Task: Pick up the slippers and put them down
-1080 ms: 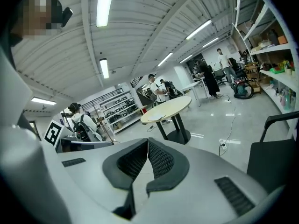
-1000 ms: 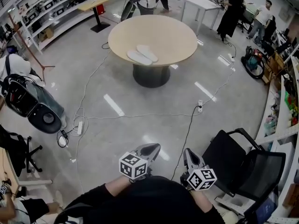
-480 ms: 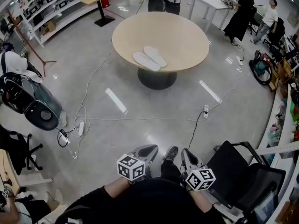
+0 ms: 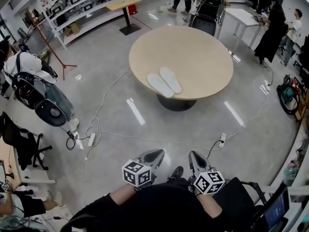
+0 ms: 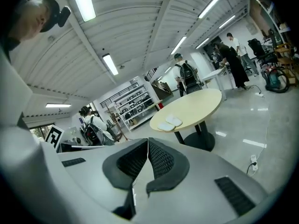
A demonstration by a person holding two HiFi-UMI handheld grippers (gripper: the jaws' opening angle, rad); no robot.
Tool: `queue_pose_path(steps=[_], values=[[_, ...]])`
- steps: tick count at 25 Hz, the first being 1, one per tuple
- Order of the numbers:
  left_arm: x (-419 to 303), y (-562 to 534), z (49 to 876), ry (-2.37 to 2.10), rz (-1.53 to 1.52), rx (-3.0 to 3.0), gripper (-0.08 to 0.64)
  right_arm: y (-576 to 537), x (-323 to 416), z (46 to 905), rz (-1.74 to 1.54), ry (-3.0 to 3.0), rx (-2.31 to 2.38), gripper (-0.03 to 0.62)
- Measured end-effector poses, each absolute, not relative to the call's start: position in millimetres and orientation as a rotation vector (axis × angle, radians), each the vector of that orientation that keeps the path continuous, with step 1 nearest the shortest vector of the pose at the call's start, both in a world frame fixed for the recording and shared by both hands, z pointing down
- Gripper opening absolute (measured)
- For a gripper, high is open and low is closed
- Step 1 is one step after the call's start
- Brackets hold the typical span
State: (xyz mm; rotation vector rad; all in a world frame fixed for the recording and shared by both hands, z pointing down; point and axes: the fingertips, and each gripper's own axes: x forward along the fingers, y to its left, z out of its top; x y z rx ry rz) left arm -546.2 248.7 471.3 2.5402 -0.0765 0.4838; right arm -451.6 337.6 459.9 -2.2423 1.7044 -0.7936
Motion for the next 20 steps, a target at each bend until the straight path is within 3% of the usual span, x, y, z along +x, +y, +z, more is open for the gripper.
queue_pose_path(steps=[20], values=[[-352,177,496,-0.147,0.505,2.454,0.025,266,-254,483,-0.889,1.738,-2.219,0.015]])
